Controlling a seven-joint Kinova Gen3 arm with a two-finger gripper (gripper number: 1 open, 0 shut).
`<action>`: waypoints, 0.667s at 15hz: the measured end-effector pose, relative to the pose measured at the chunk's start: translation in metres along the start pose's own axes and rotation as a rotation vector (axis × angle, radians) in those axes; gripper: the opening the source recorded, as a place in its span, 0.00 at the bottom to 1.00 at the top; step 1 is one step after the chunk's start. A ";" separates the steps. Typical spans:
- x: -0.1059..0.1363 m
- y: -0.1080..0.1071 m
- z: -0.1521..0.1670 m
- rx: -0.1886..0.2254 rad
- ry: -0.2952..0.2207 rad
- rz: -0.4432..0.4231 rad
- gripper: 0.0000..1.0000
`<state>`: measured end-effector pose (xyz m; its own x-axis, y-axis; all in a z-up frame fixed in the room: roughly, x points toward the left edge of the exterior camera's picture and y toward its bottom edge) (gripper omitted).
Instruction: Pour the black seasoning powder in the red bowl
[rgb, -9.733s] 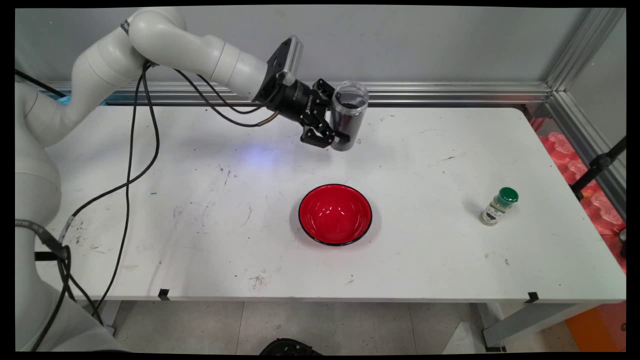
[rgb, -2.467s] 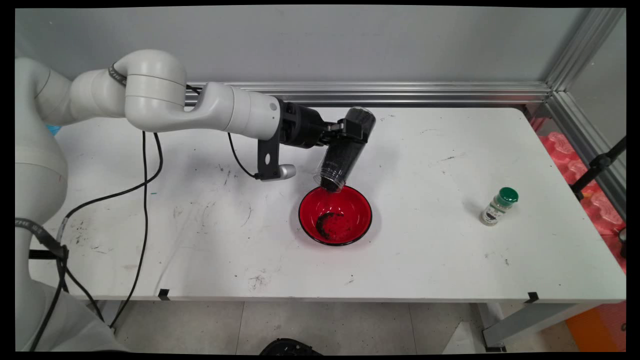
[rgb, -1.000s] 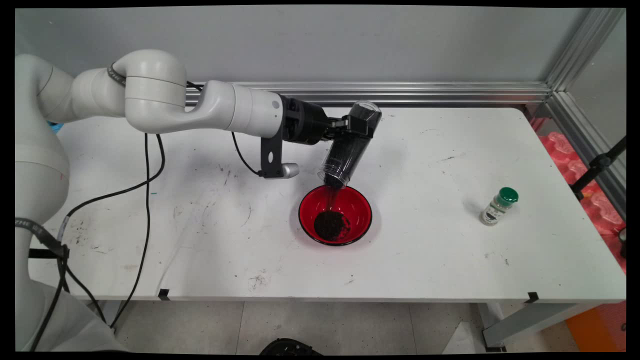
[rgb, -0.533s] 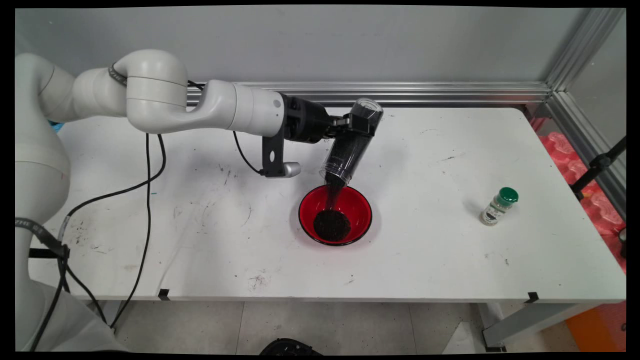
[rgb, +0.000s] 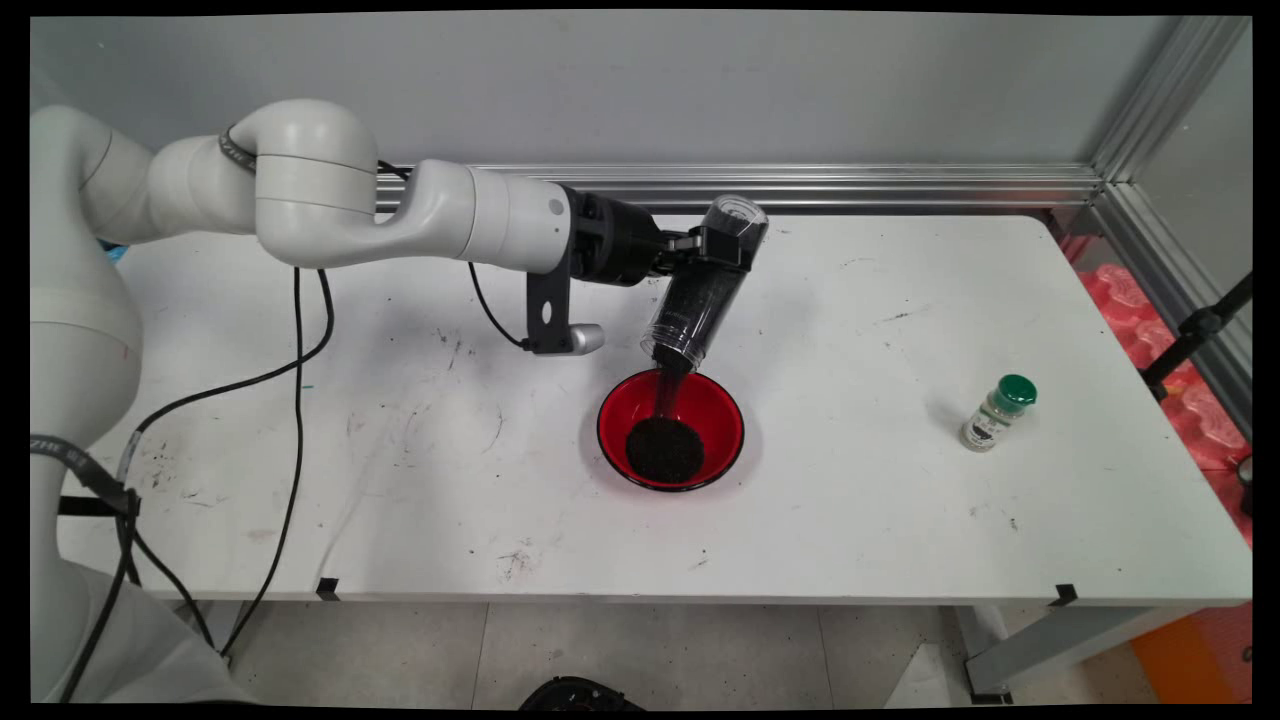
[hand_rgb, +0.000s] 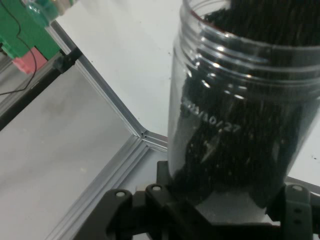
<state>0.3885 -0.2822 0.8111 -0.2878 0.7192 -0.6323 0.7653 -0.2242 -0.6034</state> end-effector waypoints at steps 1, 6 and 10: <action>0.000 0.000 0.000 0.000 0.000 -0.001 0.00; 0.000 0.000 0.001 0.000 0.000 -0.006 0.00; -0.001 -0.001 0.001 0.000 0.000 -0.056 0.00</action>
<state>0.3877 -0.2838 0.8115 -0.3299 0.7306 -0.5978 0.7478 -0.1842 -0.6378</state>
